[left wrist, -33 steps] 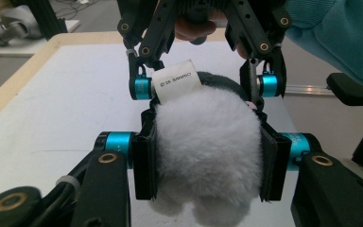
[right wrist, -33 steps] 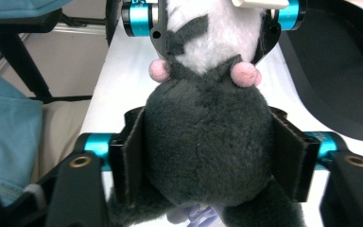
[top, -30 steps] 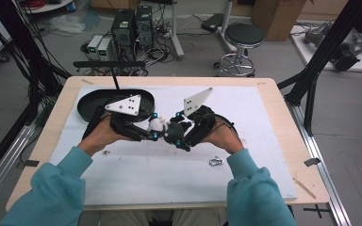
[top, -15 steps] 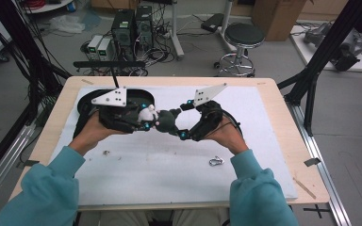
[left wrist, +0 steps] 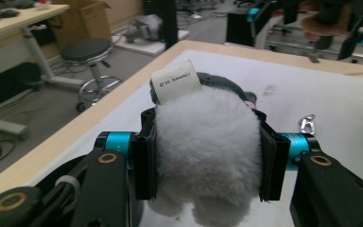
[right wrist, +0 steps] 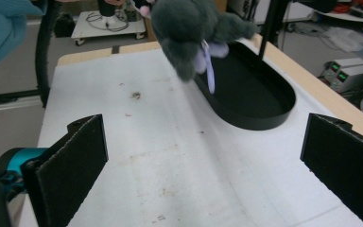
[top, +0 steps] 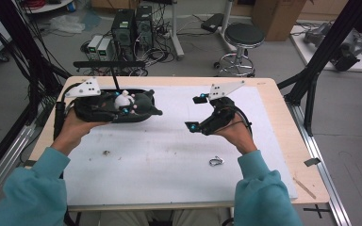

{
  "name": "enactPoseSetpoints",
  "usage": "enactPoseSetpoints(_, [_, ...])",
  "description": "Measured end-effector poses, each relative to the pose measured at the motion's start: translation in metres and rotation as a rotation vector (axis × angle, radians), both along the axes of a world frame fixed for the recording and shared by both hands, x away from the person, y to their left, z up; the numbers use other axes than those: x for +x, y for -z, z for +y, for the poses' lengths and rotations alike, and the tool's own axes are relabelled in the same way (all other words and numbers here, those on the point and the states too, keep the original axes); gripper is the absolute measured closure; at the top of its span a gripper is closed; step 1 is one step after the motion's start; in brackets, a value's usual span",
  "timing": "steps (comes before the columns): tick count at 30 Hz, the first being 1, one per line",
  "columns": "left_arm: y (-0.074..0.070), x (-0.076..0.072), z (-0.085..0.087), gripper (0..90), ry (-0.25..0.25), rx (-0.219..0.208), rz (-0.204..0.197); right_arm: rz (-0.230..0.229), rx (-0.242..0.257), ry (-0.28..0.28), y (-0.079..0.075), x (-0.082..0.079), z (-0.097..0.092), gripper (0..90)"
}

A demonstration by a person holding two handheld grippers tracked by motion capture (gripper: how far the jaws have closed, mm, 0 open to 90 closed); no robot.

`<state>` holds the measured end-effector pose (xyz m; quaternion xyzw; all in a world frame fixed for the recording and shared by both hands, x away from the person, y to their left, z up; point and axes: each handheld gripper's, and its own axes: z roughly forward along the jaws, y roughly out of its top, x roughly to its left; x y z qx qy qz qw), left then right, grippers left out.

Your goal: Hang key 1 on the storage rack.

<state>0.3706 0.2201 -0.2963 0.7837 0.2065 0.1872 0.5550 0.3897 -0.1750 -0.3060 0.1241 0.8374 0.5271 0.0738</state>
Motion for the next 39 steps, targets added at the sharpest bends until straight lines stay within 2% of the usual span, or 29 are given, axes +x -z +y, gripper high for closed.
enactPoseSetpoints(3, [-0.001, -0.001, 0.014, 52.2, -0.064, -0.017, -0.008, -0.014, 0.014, 0.026, 0.001, 0.001, -0.007, 0.6])
enactPoseSetpoints(6, [-0.002, -0.001, 0.028, 52.2, -0.130, -0.016, -0.026, -0.011, 0.038, 0.051, 0.002, 0.001, -0.013, 0.6])
enactPoseSetpoints(8, [-0.002, -0.001, 0.036, 52.3, -0.167, -0.019, -0.033, -0.017, 0.034, 0.057, 0.003, 0.001, -0.016, 0.6])
enactPoseSetpoints(12, [-0.002, -0.001, 0.050, 52.2, -0.238, -0.018, -0.031, -0.008, 0.044, 0.077, 0.005, 0.000, -0.025, 0.6])
enactPoseSetpoints(17, [-0.003, 0.000, 0.066, 52.2, -0.318, -0.030, -0.032, -0.018, 0.053, 0.108, 0.007, -0.002, -0.038, 0.6])
enactPoseSetpoints(21, [-0.003, 0.000, 0.076, 52.2, -0.372, -0.027, -0.032, -0.024, 0.071, 0.142, 0.009, -0.004, -0.052, 0.6])
enactPoseSetpoints(30, [-0.002, 0.004, 0.093, 52.2, -0.484, -0.052, -0.033, -0.014, 0.088, 0.181, 0.014, -0.013, -0.072, 0.6])
enactPoseSetpoints(37, [-0.002, 0.010, 0.101, 52.2, -0.538, -0.079, -0.033, -0.039, 0.119, 0.215, 0.012, -0.019, -0.087, 0.6])
enactPoseSetpoints(39, [-0.003, 0.012, 0.103, 52.2, -0.550, -0.076, -0.033, -0.030, 0.118, 0.222, 0.015, -0.021, -0.091, 0.6])
